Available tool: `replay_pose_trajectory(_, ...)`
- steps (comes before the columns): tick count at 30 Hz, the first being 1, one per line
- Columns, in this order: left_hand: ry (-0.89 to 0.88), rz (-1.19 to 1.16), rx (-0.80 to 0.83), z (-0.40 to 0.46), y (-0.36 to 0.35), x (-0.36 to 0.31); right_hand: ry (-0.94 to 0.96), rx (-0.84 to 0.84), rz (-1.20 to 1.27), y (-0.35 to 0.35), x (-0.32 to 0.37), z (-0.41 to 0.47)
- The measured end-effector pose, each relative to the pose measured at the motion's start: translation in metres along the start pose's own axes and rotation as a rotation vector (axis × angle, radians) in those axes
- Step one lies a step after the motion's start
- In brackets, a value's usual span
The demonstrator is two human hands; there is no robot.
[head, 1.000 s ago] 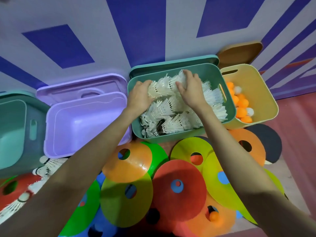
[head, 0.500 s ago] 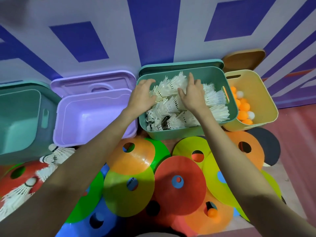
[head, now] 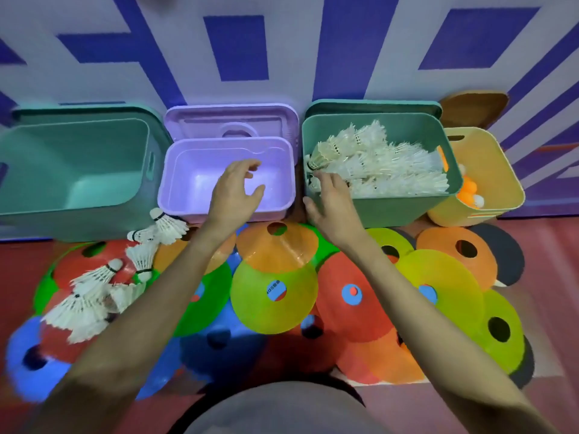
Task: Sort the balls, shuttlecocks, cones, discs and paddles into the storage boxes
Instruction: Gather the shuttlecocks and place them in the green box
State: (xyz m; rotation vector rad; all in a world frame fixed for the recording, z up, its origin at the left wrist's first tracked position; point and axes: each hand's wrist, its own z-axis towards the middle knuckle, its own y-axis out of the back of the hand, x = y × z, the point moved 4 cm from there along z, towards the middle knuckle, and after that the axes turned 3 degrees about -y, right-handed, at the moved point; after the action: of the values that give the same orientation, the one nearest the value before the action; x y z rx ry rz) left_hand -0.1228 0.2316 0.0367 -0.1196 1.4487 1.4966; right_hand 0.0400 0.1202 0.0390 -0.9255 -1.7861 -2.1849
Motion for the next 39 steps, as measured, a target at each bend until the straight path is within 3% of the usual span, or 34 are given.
replay_pose_trajectory(14, 0.361, 0.178, -0.017, -0.156, 0.127, 0.145, 0.121, 0.389, -0.102, -0.142, 0.132, -0.057)
replay_pose_trajectory(17, 0.525, 0.209, -0.019, -0.164, 0.137, 0.172, 0.093, 0.433, -0.110, -0.169, 0.150, -0.053)
replay_pose_trajectory(22, 0.620, 0.209, 0.047, -0.152, 0.140, 0.191, -0.003, 0.450, -0.105, -0.199, 0.170, -0.042)
replay_pose_trajectory(29, 0.667, 0.390, 0.302, -0.124, 0.122, 0.203, -0.119, 0.372, -0.051, -0.223, 0.191, -0.023)
replay_pose_trajectory(32, 0.667, 0.455, 0.330, -0.119, 0.118, 0.205, -0.143, 0.348, -0.063, -0.230, 0.194, -0.015)
replay_pose_trajectory(34, 0.659, 0.412, 0.291, -0.119, 0.117, 0.207, -0.143, 0.332, -0.084, -0.233, 0.194, -0.010)
replay_pose_trajectory(39, 0.627, 0.064, 0.010, -0.127, 0.134, 0.217, -0.173, 0.307, -0.082, -0.240, 0.192, 0.002)
